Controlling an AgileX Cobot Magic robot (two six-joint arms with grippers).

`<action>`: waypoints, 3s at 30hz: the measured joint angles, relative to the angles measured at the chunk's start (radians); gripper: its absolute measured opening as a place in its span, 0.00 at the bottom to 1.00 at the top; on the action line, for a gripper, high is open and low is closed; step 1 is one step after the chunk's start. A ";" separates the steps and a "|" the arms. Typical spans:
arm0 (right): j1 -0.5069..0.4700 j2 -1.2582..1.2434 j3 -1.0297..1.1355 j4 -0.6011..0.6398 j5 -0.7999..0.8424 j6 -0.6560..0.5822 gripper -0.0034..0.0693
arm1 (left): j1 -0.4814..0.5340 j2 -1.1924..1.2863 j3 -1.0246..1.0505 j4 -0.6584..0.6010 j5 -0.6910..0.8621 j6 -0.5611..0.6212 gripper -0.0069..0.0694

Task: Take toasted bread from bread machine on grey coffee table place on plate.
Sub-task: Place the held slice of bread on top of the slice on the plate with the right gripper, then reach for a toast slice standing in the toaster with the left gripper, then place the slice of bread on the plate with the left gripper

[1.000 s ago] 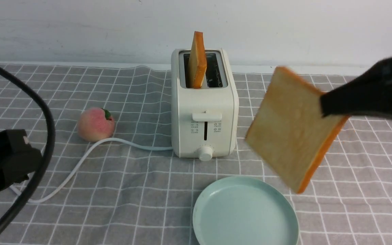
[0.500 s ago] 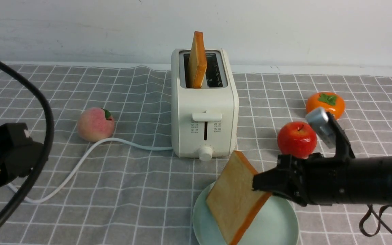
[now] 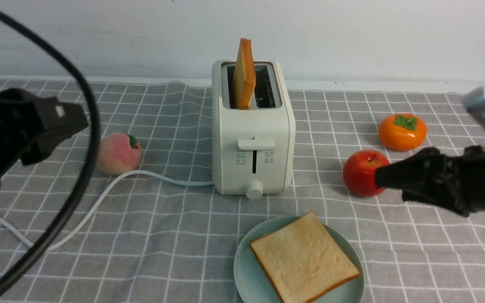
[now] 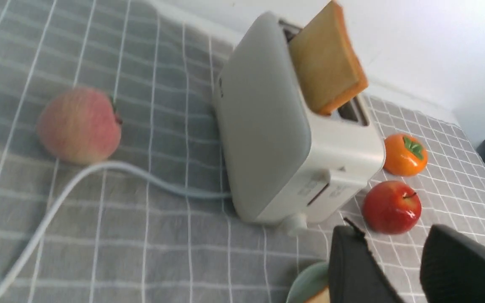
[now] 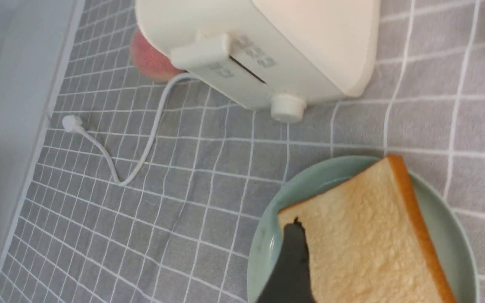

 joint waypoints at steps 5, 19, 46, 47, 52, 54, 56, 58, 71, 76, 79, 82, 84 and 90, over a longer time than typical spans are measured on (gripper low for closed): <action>0.024 -0.220 -0.096 -0.162 0.119 0.129 0.85 | 0.000 0.254 -0.244 -0.073 0.074 0.189 0.41; 0.070 -0.503 -0.103 -0.574 0.168 0.498 0.85 | -0.223 0.962 -1.166 0.265 0.490 -0.122 0.69; 0.078 -0.505 -0.103 -0.603 0.241 0.537 0.85 | -0.199 1.274 -1.292 0.489 0.346 -0.198 0.60; 0.078 -0.505 -0.103 -0.603 0.241 0.536 0.85 | -0.199 1.274 -1.292 0.489 0.348 -0.200 0.55; 0.078 -0.505 -0.103 -0.603 0.241 0.534 0.85 | -0.192 1.240 -1.292 0.430 0.385 -0.173 0.20; 0.078 -0.505 -0.103 -0.603 0.241 0.534 0.85 | -0.178 1.195 -1.291 0.385 0.395 -0.134 0.17; 0.078 -0.505 -0.103 -0.605 0.240 0.534 0.85 | -0.158 1.122 -1.291 0.342 0.413 -0.096 0.19; 0.078 -0.505 -0.103 -0.608 0.240 0.534 0.85 | -0.135 1.034 -1.291 0.310 0.453 -0.063 0.19; 0.079 -0.505 -0.103 -0.634 0.238 0.534 0.85 | -0.021 0.616 -0.905 -0.424 0.848 0.533 0.19; 0.079 -0.505 -0.103 -0.638 0.234 0.526 0.82 | -0.046 0.707 -0.561 -0.836 0.745 0.805 0.19; 0.079 -0.505 -0.103 -0.640 0.234 0.501 0.79 | -0.075 0.829 -0.411 -1.022 0.668 0.910 0.19; 0.079 -0.505 -0.103 -0.640 0.234 0.488 0.74 | -0.103 0.934 -0.364 -1.111 0.576 0.986 0.19; 0.079 -0.505 -0.103 -0.640 0.234 0.486 0.72 | -0.112 0.981 -0.359 -1.141 0.499 0.986 0.19; 0.079 -0.505 -0.103 -0.661 0.235 0.484 0.65 | -0.112 1.016 -0.356 -1.105 0.332 0.933 0.35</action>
